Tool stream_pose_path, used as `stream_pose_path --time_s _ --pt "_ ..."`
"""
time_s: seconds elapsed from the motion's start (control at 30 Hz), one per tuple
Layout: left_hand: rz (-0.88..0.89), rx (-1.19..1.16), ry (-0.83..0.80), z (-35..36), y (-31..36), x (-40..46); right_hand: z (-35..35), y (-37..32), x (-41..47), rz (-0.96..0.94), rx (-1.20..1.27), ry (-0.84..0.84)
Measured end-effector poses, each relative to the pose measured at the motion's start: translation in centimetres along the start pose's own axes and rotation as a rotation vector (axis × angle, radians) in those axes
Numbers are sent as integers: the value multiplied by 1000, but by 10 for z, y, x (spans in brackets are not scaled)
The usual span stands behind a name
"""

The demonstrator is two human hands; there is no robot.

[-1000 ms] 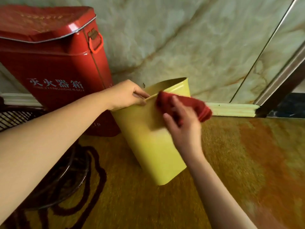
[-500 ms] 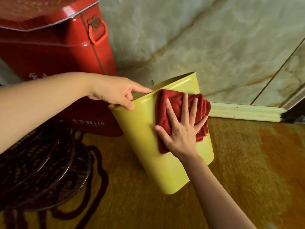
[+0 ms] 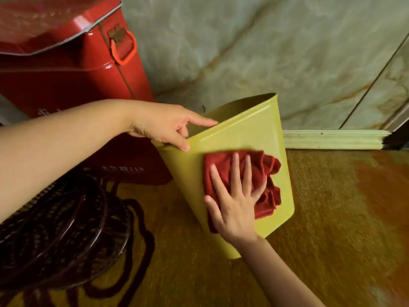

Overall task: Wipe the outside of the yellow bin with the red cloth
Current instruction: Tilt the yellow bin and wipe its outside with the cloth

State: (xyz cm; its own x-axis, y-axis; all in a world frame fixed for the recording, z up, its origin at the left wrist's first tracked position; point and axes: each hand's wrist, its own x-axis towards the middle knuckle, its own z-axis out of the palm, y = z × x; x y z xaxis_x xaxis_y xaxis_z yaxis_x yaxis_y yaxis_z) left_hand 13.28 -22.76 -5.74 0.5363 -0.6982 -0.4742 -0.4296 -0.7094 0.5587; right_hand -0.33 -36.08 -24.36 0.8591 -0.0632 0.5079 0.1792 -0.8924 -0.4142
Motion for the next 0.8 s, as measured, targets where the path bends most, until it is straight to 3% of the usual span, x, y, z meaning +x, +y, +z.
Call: stream_pose_path --time_s 0.1,0.23,0.3,0.4,0.53,0.6,0.67,0.8 --pt "-24 -55 54 -5 9 13 -3 21 37 24 -7 38" --pt "-100 -148 123 -3 1 8 -4 70 23 635 186 -17" --pt "-97 -149 121 3 0 2 -2 71 -7 796 215 10" --pt "-63 -53 103 10 9 1 -2 28 -34 706 293 37" --pt "19 -50 33 16 34 9 -12 -15 14 273 270 171" --pt "54 -114 25 16 42 15 -21 -2 46 187 245 200" --pt "29 -192 74 12 42 16 -28 32 59 280 286 129" --pt "29 -191 140 19 41 16 -27 101 35 814 425 -9"
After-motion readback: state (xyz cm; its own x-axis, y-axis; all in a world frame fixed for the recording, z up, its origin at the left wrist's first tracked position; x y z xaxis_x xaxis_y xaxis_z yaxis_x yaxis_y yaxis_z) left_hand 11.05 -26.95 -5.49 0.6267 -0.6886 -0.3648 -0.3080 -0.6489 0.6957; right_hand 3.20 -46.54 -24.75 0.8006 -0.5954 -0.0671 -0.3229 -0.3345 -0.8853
